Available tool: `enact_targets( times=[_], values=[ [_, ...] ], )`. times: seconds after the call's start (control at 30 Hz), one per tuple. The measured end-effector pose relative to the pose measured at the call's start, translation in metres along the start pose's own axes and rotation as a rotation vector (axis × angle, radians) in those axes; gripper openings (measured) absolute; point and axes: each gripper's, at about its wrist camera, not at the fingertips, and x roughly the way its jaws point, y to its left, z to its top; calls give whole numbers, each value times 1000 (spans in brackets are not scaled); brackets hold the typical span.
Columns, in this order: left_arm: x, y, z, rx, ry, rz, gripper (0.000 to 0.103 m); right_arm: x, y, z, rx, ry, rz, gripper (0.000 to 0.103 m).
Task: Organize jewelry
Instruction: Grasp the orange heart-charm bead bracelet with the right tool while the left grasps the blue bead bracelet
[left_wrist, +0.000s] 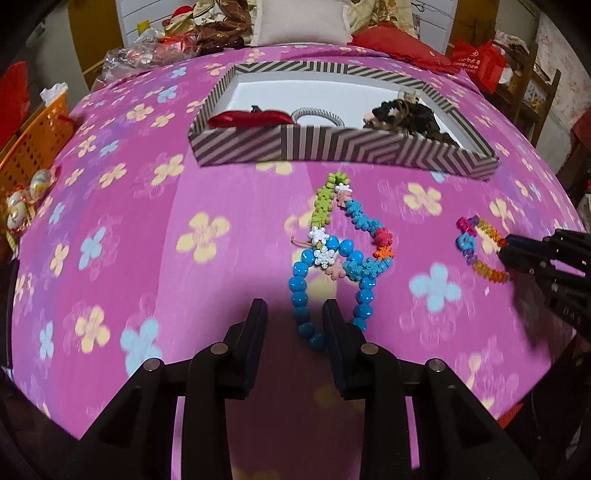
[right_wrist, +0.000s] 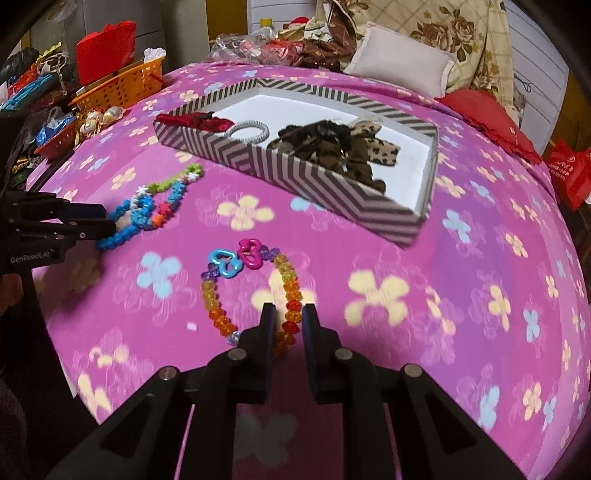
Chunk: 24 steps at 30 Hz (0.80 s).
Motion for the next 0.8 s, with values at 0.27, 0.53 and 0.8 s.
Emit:
enact_targets(
  times=[0.27,0.53,0.8],
  values=[
    [-11,13,-15,-47,8,-44,22,-15,-10,-10,85,-26,87,28],
    [-16,21,-3,-79,-29,-31,22,-16,16,7,14,-63,83,35],
    [-6,17,-6,-39,15,-50,22,-2,-2,9,33,-46,41,36]
  ],
)
